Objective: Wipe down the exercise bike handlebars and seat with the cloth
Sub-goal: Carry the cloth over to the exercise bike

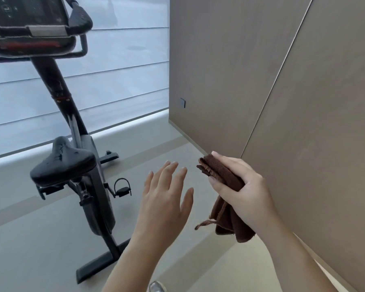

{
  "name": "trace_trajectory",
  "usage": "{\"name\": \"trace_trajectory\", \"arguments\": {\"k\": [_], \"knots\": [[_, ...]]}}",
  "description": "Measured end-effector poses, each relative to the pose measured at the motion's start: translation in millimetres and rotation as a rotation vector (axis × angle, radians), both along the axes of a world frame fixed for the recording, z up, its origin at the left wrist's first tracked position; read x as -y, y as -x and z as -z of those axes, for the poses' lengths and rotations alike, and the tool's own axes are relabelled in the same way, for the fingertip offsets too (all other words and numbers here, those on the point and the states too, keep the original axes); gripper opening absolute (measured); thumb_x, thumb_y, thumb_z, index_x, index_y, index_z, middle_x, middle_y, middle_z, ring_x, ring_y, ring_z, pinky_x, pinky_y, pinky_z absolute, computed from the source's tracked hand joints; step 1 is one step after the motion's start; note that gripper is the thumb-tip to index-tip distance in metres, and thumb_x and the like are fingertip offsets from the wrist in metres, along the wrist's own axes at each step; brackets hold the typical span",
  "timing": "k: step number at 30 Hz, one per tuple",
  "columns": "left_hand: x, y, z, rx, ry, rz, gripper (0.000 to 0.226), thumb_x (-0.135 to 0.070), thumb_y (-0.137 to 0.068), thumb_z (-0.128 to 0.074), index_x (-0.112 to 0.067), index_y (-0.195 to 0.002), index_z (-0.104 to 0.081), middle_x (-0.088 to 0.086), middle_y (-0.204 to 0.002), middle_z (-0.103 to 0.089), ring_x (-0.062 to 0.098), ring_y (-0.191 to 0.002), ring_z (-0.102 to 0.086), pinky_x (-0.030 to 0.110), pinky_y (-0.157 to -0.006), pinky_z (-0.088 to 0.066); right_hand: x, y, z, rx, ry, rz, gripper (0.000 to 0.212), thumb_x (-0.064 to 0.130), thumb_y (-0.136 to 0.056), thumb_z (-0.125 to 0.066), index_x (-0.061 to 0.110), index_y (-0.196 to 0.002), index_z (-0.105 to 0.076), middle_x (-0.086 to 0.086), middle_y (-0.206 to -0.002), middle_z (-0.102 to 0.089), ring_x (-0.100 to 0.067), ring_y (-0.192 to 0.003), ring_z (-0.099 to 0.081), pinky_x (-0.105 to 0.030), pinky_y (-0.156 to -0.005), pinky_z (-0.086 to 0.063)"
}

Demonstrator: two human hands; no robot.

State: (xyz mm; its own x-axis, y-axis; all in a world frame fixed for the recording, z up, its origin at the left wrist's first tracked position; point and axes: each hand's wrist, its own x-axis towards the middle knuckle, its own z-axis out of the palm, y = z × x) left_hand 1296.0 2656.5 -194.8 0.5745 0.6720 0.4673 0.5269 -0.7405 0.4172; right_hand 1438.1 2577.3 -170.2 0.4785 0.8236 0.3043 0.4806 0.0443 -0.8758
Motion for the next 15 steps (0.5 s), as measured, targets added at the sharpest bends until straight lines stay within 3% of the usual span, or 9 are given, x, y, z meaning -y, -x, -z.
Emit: {"name": "trace_trajectory", "arguments": {"k": [6,15], "knots": [[-130,-29,-13,0.015,-0.012,-0.097,0.037,-0.017,-0.082,-0.062,-0.003,-0.117,-0.056,0.018,-0.123,-0.056,0.035,-0.121,-0.047,0.055,-0.102,-0.032,-138,-33,-13,0.058,0.001,-0.090,0.042,0.021,-0.081,-0.070,0.039,-0.117,-0.060,0.022,-0.112,-0.060,0.006,-0.108,-0.054,-0.001,-0.086,-0.036],[-262,-89,-4,-0.011,-0.022,-0.188,0.038,-0.015,-0.079,-0.066,-0.004,-0.115,-0.057,0.017,-0.120,-0.059,0.035,-0.117,-0.050,0.050,-0.099,-0.028,-287,-101,7,-0.041,0.008,-0.191,0.041,0.021,-0.080,-0.070,0.042,-0.114,-0.060,0.025,-0.110,-0.061,0.006,-0.106,-0.055,-0.001,-0.084,-0.038]]}}
